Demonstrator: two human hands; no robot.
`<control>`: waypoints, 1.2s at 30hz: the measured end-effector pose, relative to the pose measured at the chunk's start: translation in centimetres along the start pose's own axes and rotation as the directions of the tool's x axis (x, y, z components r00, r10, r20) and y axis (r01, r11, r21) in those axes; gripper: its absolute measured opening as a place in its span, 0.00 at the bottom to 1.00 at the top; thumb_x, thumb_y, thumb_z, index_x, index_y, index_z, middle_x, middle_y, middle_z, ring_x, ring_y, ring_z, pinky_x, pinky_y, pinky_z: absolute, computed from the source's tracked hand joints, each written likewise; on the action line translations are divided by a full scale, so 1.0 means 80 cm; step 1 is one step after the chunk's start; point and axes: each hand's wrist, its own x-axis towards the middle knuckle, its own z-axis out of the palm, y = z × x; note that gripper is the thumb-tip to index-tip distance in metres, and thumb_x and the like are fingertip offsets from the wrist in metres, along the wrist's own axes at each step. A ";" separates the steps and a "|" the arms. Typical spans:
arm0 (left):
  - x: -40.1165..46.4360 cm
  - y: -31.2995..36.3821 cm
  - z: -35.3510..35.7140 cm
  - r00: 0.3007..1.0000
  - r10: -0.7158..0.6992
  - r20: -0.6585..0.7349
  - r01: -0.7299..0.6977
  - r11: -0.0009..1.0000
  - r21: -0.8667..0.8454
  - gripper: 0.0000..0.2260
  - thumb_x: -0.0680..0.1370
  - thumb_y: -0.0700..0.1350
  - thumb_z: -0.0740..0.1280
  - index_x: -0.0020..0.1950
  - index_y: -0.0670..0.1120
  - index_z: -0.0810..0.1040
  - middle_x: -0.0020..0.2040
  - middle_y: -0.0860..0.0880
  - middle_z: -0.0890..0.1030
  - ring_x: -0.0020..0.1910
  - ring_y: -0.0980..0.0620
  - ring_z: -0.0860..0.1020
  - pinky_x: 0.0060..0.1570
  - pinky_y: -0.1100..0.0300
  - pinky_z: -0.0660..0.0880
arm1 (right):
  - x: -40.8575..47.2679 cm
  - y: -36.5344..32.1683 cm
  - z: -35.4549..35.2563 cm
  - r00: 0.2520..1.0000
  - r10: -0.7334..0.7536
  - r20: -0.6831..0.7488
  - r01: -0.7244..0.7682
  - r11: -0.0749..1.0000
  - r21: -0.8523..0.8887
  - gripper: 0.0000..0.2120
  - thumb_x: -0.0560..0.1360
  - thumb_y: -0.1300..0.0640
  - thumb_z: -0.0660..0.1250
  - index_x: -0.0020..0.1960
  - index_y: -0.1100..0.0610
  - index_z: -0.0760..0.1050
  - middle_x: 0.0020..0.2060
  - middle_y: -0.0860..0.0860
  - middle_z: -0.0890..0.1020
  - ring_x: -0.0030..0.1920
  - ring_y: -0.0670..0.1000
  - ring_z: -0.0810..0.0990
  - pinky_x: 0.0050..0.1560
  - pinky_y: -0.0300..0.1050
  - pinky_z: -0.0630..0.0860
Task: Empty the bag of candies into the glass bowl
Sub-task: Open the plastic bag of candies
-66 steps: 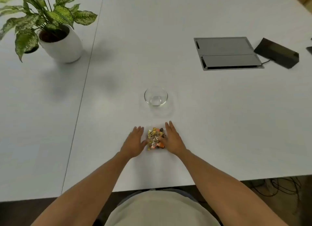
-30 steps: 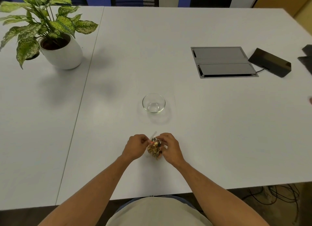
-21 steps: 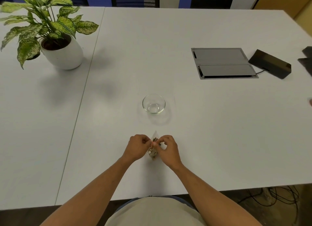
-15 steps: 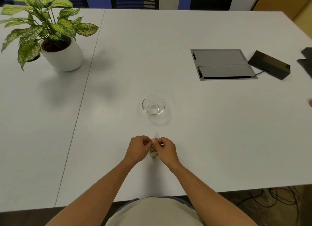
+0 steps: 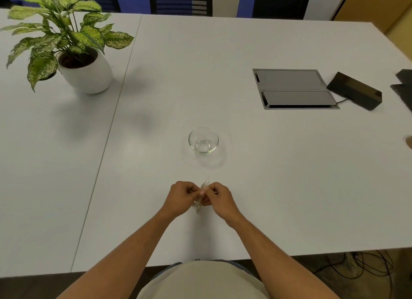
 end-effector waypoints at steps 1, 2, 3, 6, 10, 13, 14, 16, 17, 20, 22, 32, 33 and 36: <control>0.000 -0.001 -0.002 1.000 -0.020 0.019 0.021 0.999 -0.043 0.06 0.74 0.43 0.72 0.41 0.41 0.85 0.39 0.41 0.86 0.40 0.44 0.85 0.44 0.50 0.83 | 0.000 0.000 -0.001 1.000 -0.001 0.009 0.001 1.000 -0.017 0.10 0.79 0.57 0.61 0.46 0.62 0.76 0.42 0.58 0.86 0.40 0.53 0.86 0.45 0.43 0.83; -0.001 -0.002 -0.003 0.999 -0.040 0.032 0.043 0.996 -0.077 0.06 0.74 0.43 0.72 0.41 0.40 0.84 0.40 0.41 0.86 0.41 0.43 0.85 0.45 0.49 0.83 | 0.001 0.001 -0.001 1.000 -0.003 0.016 0.003 0.999 -0.038 0.10 0.79 0.57 0.61 0.46 0.63 0.75 0.42 0.58 0.86 0.41 0.53 0.86 0.45 0.44 0.83; -0.002 -0.001 -0.003 0.998 -0.055 0.034 0.057 0.994 -0.090 0.07 0.75 0.43 0.71 0.41 0.40 0.84 0.40 0.40 0.86 0.42 0.42 0.85 0.45 0.48 0.84 | 0.002 0.002 -0.001 1.000 -0.009 0.018 0.010 0.998 -0.066 0.10 0.79 0.56 0.61 0.46 0.62 0.75 0.43 0.58 0.86 0.41 0.53 0.86 0.46 0.46 0.83; -0.006 0.003 0.001 0.998 -0.053 -0.026 0.053 0.998 -0.024 0.07 0.75 0.42 0.70 0.40 0.39 0.83 0.38 0.41 0.85 0.39 0.43 0.85 0.42 0.52 0.83 | 0.001 0.001 0.003 0.999 -0.040 0.002 0.040 0.988 -0.152 0.08 0.77 0.55 0.62 0.43 0.59 0.74 0.43 0.58 0.84 0.43 0.57 0.85 0.48 0.53 0.83; -0.012 0.012 0.014 0.991 0.004 -0.137 0.017 0.989 0.147 0.07 0.74 0.41 0.68 0.36 0.42 0.80 0.31 0.48 0.81 0.31 0.51 0.79 0.35 0.58 0.77 | -0.002 -0.007 0.009 0.998 -0.058 -0.034 0.049 0.973 -0.227 0.08 0.75 0.59 0.63 0.37 0.55 0.71 0.38 0.57 0.82 0.38 0.55 0.81 0.37 0.42 0.78; -0.014 0.014 0.017 0.964 0.022 -0.266 0.031 0.981 0.193 0.07 0.73 0.40 0.66 0.35 0.40 0.74 0.29 0.48 0.76 0.28 0.51 0.73 0.31 0.58 0.71 | -0.003 -0.010 0.012 0.994 -0.072 -0.079 0.048 0.960 -0.276 0.10 0.75 0.59 0.65 0.35 0.56 0.69 0.33 0.53 0.77 0.31 0.48 0.73 0.30 0.36 0.68; -0.013 0.015 0.015 0.955 0.029 -0.294 0.035 0.977 0.209 0.08 0.72 0.40 0.66 0.34 0.40 0.73 0.28 0.47 0.75 0.28 0.52 0.71 0.30 0.58 0.69 | -0.004 -0.010 0.013 0.994 -0.068 -0.085 0.041 0.959 -0.279 0.10 0.75 0.58 0.65 0.35 0.56 0.68 0.33 0.54 0.77 0.31 0.48 0.72 0.30 0.37 0.68; -0.011 0.017 0.010 0.955 0.044 -0.292 0.031 0.969 0.247 0.07 0.73 0.40 0.65 0.35 0.41 0.73 0.30 0.46 0.76 0.29 0.51 0.71 0.31 0.56 0.70 | -0.006 -0.009 0.015 0.995 -0.056 -0.088 0.029 0.960 -0.280 0.10 0.74 0.58 0.65 0.36 0.58 0.70 0.34 0.58 0.80 0.32 0.49 0.74 0.32 0.41 0.71; -0.010 0.017 0.008 0.959 0.051 -0.280 0.028 0.963 0.270 0.07 0.74 0.41 0.65 0.37 0.41 0.74 0.32 0.45 0.78 0.30 0.50 0.73 0.32 0.55 0.72 | -0.007 -0.009 0.014 0.994 -0.054 -0.091 0.026 0.958 -0.285 0.09 0.74 0.58 0.65 0.36 0.59 0.71 0.35 0.59 0.80 0.32 0.50 0.74 0.32 0.43 0.72; -0.010 0.018 0.001 0.957 0.107 -0.270 -0.003 0.933 0.360 0.07 0.76 0.43 0.65 0.41 0.41 0.76 0.37 0.46 0.79 0.35 0.48 0.77 0.35 0.53 0.74 | -0.008 -0.011 0.009 0.993 -0.062 -0.097 0.030 0.953 -0.303 0.10 0.73 0.58 0.65 0.35 0.59 0.71 0.30 0.53 0.76 0.30 0.48 0.70 0.30 0.40 0.68; -0.009 0.019 -0.003 0.946 0.169 -0.275 -0.041 0.908 0.417 0.07 0.77 0.43 0.64 0.42 0.41 0.76 0.39 0.45 0.79 0.36 0.47 0.77 0.37 0.51 0.76 | -0.007 -0.010 0.005 0.992 -0.063 -0.114 0.026 0.953 -0.301 0.11 0.73 0.59 0.66 0.33 0.59 0.69 0.29 0.51 0.74 0.29 0.48 0.69 0.29 0.40 0.67; -0.001 0.037 -0.005 0.901 0.365 -0.233 -0.242 0.871 0.427 0.07 0.77 0.40 0.66 0.44 0.39 0.81 0.39 0.42 0.81 0.38 0.45 0.79 0.40 0.50 0.77 | 0.000 -0.002 -0.016 0.991 0.056 -0.120 -0.047 0.996 0.082 0.08 0.76 0.60 0.64 0.39 0.60 0.76 0.42 0.58 0.83 0.43 0.56 0.85 0.40 0.44 0.82; 0.001 0.040 -0.005 0.899 0.374 -0.228 -0.255 0.870 0.422 0.07 0.77 0.40 0.66 0.44 0.38 0.82 0.39 0.42 0.81 0.38 0.45 0.79 0.40 0.49 0.77 | 0.002 0.001 -0.017 0.991 0.075 -0.112 -0.055 0.983 0.174 0.08 0.76 0.59 0.65 0.39 0.60 0.77 0.42 0.59 0.83 0.44 0.57 0.85 0.42 0.47 0.83; 0.003 0.055 -0.007 0.898 0.378 -0.223 -0.273 0.880 0.390 0.07 0.77 0.40 0.67 0.45 0.39 0.83 0.41 0.42 0.83 0.40 0.46 0.80 0.42 0.52 0.77 | 0.009 0.009 -0.022 0.979 0.180 -0.099 -0.127 0.907 0.401 0.16 0.78 0.48 0.65 0.48 0.63 0.78 0.43 0.58 0.82 0.44 0.58 0.84 0.47 0.55 0.83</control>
